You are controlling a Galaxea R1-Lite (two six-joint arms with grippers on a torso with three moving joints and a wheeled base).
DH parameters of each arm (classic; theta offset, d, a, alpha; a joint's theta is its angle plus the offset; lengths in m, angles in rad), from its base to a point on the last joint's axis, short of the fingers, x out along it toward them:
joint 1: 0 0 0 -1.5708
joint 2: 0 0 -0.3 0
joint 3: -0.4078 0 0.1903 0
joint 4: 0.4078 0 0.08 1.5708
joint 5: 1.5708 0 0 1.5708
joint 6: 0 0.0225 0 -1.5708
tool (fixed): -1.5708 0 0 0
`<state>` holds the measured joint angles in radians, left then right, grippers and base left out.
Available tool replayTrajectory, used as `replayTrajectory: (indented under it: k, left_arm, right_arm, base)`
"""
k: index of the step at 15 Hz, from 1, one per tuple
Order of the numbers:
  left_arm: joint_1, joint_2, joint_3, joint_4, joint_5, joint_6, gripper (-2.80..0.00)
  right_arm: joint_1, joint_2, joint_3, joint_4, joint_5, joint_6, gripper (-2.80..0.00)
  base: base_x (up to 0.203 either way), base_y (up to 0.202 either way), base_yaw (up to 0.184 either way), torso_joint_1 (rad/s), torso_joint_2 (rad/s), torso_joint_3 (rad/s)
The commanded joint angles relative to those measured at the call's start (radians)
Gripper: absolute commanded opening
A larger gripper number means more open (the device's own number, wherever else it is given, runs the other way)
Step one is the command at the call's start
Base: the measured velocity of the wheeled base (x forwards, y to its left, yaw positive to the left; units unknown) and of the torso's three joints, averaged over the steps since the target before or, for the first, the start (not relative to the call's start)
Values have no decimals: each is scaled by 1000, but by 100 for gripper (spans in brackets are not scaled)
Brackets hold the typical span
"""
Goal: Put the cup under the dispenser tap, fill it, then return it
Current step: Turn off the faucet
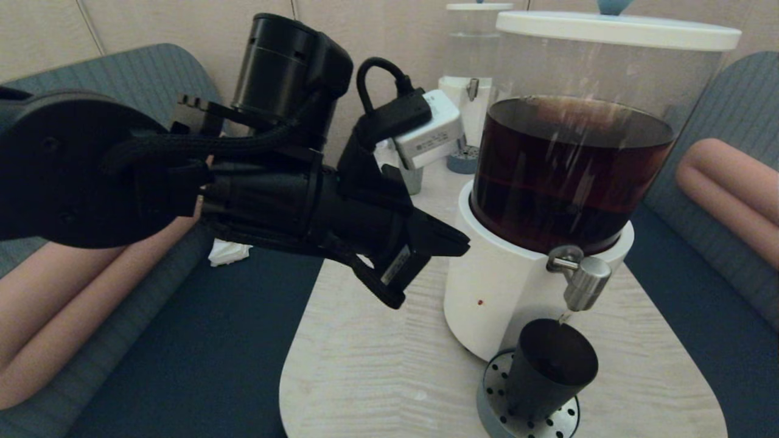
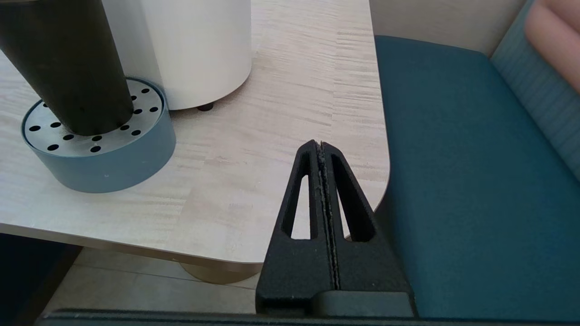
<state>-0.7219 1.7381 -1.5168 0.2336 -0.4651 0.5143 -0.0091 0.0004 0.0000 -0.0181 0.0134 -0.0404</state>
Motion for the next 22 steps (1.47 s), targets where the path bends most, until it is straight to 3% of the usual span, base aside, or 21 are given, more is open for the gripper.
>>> replayTrajectory:
  k: [1,8,14,22]
  left_arm:
    - [-50,37,-19,1,20,2,-280]
    - [-154,90,-72,1,79,-3,-280]
    - [-175,132,-115,0,124,-5,-280]
    - [-199,149,-131,-2,129,-5,-280]
  right_arm:
    - [0,-2,7,0,0,-1,-280]
    - [0,-2,6,0,0,-1,-280]
    - [0,-2,6,0,0,-1,-280]
    - [0,-2,6,0,0,-1,-280]
  base:
    - [0,0,0,0,0,0]
    - [0,0,0,0,0,0]
    - [0,0,0,0,0,0]
    - [0,0,0,0,0,0]
